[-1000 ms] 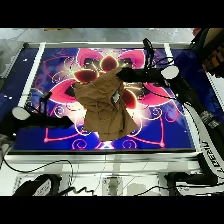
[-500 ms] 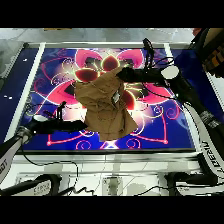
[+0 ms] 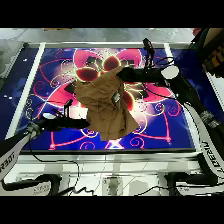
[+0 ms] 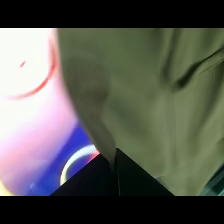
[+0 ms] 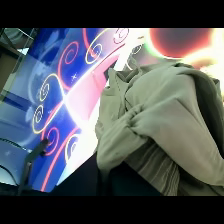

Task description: Fold the clothes and pants, and hang the long-sleeved shirts on hangers.

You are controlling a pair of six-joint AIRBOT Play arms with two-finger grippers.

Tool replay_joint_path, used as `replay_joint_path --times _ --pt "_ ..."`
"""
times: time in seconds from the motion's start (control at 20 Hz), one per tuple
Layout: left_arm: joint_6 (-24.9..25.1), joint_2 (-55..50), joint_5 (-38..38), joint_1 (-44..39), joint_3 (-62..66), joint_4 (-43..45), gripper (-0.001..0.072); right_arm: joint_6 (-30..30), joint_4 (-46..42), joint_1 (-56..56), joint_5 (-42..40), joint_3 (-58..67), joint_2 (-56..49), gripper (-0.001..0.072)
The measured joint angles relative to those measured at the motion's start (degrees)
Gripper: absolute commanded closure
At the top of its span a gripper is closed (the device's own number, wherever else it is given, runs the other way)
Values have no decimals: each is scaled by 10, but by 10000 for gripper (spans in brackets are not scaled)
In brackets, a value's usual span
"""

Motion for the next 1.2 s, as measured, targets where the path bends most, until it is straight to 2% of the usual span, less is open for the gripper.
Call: replay_joint_path --times 0.2,0.5,0.65,0.9,1.2 --pt "-23 10 -2 35 81 -1 690 26 -9 -28 -32 3 1 692" --pt "-57 51 -2 171 225 21 691 67 -40 -122 -44 55 1 692" --pt "-66 63 21 234 291 24 691 103 -71 -178 -39 92 1 692" --pt "-71 70 91 292 367 27 690 136 -149 -270 41 157 1 692" --pt "-72 77 206 315 407 25 692 155 -216 -366 138 222 1 692"
